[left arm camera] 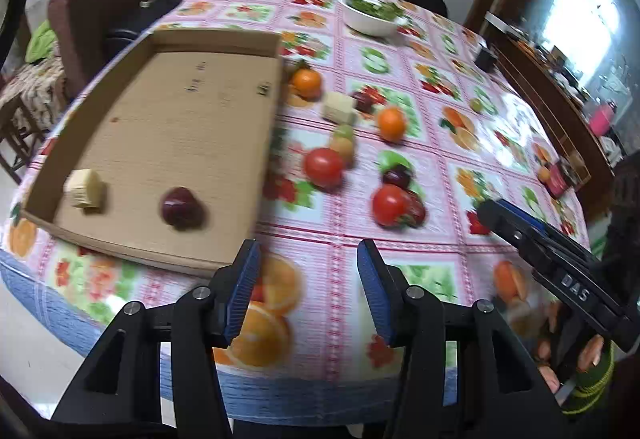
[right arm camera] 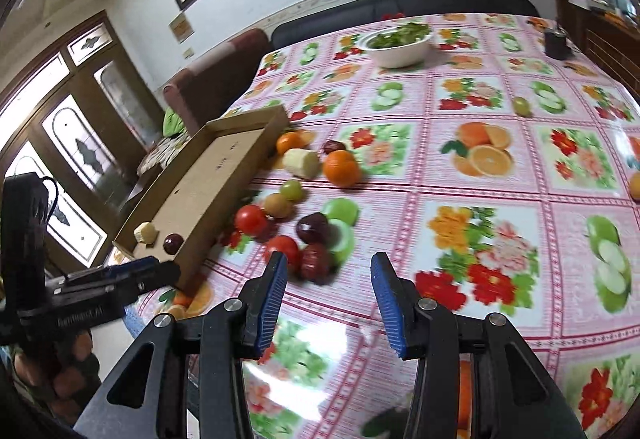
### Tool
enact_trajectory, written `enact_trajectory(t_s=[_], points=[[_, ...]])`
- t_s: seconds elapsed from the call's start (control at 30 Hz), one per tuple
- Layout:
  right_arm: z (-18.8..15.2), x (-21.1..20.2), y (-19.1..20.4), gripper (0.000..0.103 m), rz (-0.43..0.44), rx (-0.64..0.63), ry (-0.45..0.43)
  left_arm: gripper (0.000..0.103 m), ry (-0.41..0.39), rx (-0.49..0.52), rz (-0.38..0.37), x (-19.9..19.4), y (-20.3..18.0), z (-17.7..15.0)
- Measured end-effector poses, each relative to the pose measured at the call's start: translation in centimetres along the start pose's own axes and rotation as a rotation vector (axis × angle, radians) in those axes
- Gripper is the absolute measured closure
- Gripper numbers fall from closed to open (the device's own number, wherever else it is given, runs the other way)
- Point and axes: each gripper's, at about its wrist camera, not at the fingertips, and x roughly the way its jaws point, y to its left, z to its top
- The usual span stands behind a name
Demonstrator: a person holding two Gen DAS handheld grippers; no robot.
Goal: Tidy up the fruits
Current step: 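Grasp a red tomato with the left tool while the right tool grasps an orange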
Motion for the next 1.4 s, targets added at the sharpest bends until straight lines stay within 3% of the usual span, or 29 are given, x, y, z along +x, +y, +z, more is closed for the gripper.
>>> enact_trajectory(t_s=[0.43, 0.77, 0.97, 1.0, 1.03, 1.1, 1.4], points=[[1.1, 0.8, -1.7, 0.057, -0.017, 0.007, -0.002, 0.054, 0.033, 0.054, -0.026, 2.4, -3.5, 0.7], [7.0, 8.2, -0.1, 0.057, -0.004, -0.047, 0.077, 0.054, 0.071, 0.04, -0.076, 5.7, -4.6, 2.2], [7.6, 11.7, -0.2, 0.058, -0.008, -0.04, 0.131, 0.054, 0.091, 0.013, -0.147, 7.4, -4.5, 2.6], [7.4, 12.3, -0.3, 0.058, -0.01, -0.039, 0.142, 0.055, 0.091, 0.007, -0.162, 7.6, -4.5, 2.6], [7.3, 12.6, -0.4, 0.059, 0.007, -0.035, 0.145, 0.065, 0.088, 0.003, -0.169, 7.7, -4.5, 2.8], [7.2, 12.7, -0.2, 0.066, 0.014, -0.044, 0.132, 0.073, 0.086, 0.01, -0.155, 7.9, -4.7, 2.8], [6.5, 9.4, -0.5, 0.067, 0.008, -0.03, 0.074, 0.073, 0.068, 0.013, -0.112, 6.3, -3.9, 1.9]])
